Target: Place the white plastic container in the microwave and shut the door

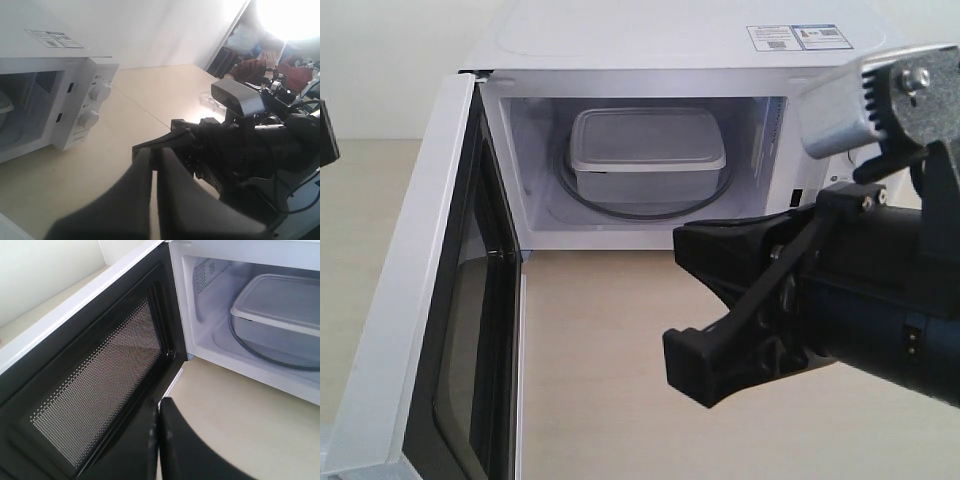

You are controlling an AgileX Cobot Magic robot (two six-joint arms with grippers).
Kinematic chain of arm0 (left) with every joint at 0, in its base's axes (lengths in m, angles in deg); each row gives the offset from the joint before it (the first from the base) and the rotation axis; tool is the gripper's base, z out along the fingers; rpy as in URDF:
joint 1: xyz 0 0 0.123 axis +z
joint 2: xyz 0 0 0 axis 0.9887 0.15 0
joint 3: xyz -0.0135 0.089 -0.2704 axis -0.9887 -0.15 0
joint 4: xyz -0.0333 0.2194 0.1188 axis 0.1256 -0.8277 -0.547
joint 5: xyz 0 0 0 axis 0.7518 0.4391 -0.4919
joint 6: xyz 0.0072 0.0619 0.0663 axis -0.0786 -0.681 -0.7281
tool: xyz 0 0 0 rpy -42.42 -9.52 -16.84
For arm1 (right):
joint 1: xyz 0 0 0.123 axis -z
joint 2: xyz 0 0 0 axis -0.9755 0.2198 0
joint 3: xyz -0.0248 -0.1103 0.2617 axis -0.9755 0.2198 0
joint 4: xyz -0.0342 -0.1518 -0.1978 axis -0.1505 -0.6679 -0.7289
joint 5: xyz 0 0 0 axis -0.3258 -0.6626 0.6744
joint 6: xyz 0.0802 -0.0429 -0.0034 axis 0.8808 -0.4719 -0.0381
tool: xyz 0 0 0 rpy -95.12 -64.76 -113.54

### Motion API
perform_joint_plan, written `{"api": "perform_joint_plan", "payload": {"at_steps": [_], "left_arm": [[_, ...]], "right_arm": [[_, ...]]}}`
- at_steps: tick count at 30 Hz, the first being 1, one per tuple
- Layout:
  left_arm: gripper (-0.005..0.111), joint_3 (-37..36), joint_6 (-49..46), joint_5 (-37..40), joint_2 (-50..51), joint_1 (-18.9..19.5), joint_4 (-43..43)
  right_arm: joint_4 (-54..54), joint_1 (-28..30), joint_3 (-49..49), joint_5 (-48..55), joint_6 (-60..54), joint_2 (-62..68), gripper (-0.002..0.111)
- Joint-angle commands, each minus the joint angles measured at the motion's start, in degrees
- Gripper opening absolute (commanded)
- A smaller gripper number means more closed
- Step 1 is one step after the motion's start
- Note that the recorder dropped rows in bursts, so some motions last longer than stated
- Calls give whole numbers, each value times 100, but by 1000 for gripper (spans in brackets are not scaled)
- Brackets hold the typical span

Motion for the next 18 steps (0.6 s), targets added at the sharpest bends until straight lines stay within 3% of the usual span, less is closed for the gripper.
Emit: {"api": "perform_joint_plan", "payload": {"at_steps": [1, 18], "left_arm": [[4, 41, 10, -72, 19, -16, -24], [4, 16, 38, 558, -401, -16, -305]], "right_arm": [[13, -2, 40, -30, -14, -53, 0], [13, -2, 40, -105, -1, -53, 0]]}}
